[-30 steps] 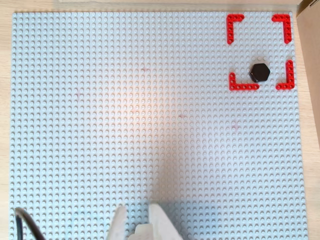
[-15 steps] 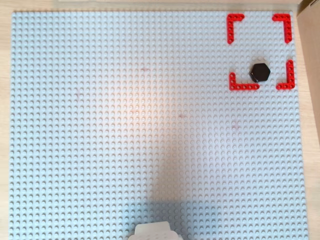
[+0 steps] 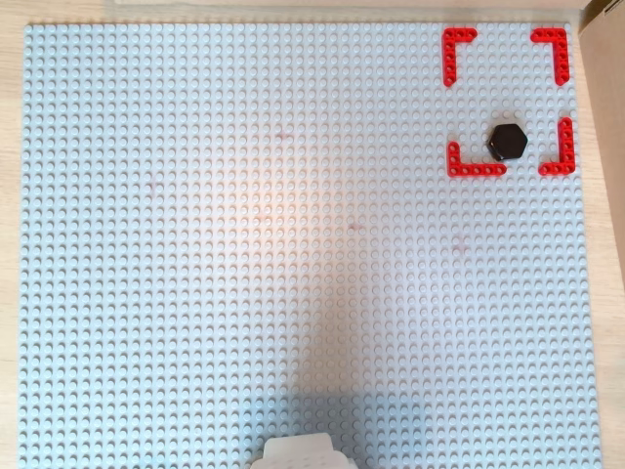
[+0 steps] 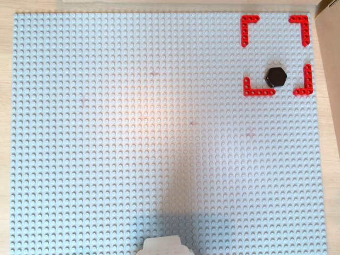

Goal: Grab the Lego and store it in red box

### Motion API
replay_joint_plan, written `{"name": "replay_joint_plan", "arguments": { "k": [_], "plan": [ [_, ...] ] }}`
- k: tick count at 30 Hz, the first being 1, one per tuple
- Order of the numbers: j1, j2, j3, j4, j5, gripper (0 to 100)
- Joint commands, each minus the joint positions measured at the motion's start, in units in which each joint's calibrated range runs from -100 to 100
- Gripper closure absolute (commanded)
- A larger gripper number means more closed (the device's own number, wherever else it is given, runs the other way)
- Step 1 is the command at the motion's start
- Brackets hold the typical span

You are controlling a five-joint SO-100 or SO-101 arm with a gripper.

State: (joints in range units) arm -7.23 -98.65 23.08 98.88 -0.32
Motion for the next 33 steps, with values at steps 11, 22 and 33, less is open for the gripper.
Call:
{"name": "replay_joint_plan", "arguments": {
  "k": [11, 22, 33],
  "plan": [
    [0.2, -0.51, 0.2, 0.07, 0.16, 99],
    [0.2, -0.51, 0.56, -0.02, 0.11, 99],
    [0.2, -0.51, 0.56, -0.02, 0.11, 99]
  ]
}}
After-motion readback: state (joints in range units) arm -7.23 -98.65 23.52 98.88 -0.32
